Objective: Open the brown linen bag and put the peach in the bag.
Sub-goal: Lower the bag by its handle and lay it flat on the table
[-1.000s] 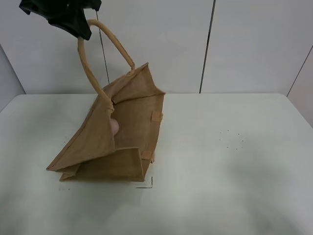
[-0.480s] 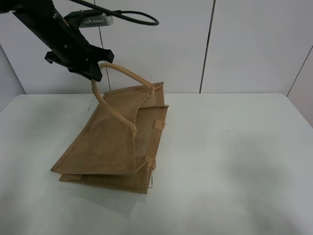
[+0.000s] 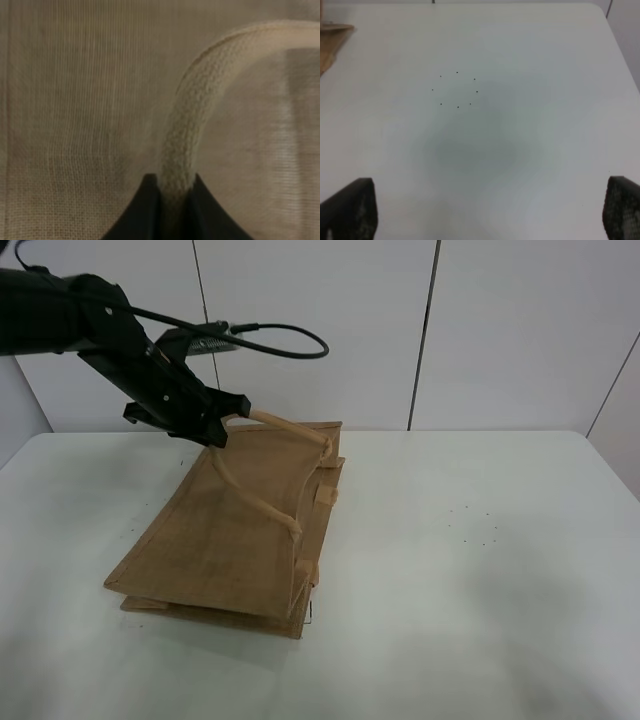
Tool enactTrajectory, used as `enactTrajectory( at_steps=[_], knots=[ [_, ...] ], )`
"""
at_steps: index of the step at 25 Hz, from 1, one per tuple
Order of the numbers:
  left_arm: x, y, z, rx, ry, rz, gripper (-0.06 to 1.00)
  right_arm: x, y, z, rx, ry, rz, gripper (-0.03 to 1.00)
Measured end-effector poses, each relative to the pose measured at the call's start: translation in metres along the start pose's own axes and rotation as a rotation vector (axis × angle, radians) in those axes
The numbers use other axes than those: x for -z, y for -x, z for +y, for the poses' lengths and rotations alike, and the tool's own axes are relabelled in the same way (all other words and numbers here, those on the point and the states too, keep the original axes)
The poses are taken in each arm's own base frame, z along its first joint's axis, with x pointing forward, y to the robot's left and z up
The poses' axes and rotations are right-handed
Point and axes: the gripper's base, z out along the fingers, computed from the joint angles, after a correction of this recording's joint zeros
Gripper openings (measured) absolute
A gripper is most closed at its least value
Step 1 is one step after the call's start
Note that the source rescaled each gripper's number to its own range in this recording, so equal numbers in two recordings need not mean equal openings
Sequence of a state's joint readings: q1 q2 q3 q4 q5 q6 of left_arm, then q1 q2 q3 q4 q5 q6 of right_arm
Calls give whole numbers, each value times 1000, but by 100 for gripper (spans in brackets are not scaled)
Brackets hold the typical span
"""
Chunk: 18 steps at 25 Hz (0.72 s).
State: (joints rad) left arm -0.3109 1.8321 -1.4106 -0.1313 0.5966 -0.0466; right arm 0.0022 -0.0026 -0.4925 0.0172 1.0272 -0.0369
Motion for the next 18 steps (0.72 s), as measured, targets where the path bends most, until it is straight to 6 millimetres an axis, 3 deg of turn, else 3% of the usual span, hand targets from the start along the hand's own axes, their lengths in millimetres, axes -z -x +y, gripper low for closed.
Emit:
enactTrajectory(
  at_steps=[5, 9, 13, 18],
  knots=[
    [-49, -12, 7, 16, 16, 116, 4, 0, 0, 0, -1, 0, 0, 100],
    [-72, -22, 10, 37, 9, 181, 34, 0, 0, 0, -2, 0, 0, 100],
    [-70, -18, 8, 23, -5, 180, 69, 0, 0, 0, -2, 0, 0, 100],
    [-52, 3, 1, 2, -28, 172, 79, 0, 0, 0, -3, 0, 0, 100]
  ],
)
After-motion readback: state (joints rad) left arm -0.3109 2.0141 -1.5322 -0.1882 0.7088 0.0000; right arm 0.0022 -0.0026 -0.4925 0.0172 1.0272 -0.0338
